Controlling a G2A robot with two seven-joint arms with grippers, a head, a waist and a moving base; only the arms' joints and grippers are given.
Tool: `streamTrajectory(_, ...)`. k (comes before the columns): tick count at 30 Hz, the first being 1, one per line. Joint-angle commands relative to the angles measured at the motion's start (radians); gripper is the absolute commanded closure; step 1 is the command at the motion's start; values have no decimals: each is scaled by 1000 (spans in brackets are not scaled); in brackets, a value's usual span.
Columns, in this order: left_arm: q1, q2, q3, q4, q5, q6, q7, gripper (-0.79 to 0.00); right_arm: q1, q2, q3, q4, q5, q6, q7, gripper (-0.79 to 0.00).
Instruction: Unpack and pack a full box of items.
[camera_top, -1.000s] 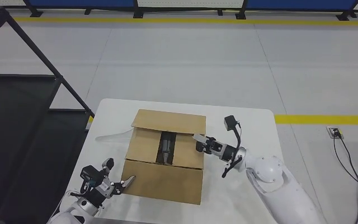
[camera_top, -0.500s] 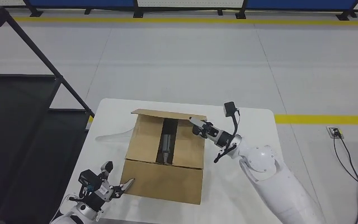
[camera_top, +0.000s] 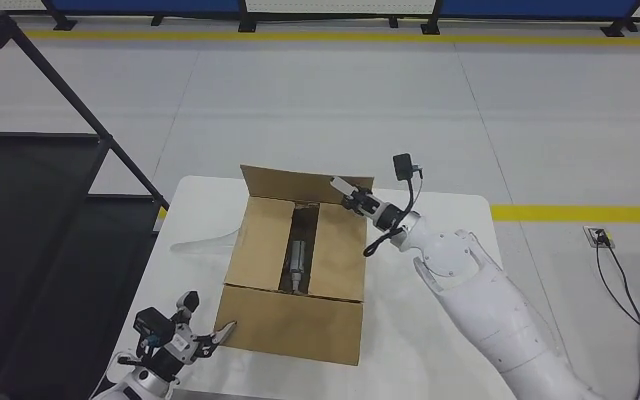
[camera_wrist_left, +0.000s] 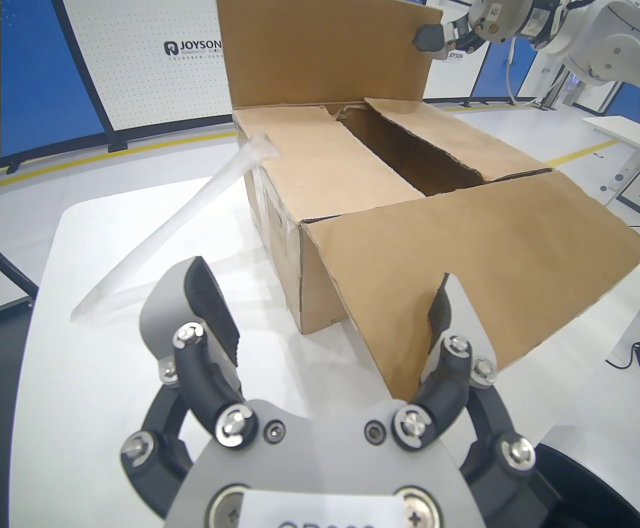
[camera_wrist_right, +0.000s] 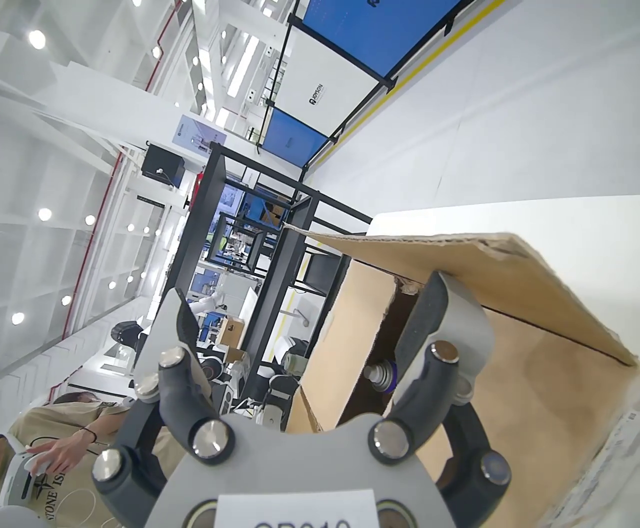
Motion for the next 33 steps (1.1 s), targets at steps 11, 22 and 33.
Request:
streamTrajectory(11,-23,4,7,13,-4,-18,-15,-785,46,-39,-44,65,2,42,-116,-785)
streamTrajectory(22,-12,8,-7,31,-9,-25,8,-785,245,-167,-175,440,20,55,-234,-785)
streamTrajectory(33,-11,10,6,45,4,-27,23,-785,340,-266,-220,701,59,82,-166,-785)
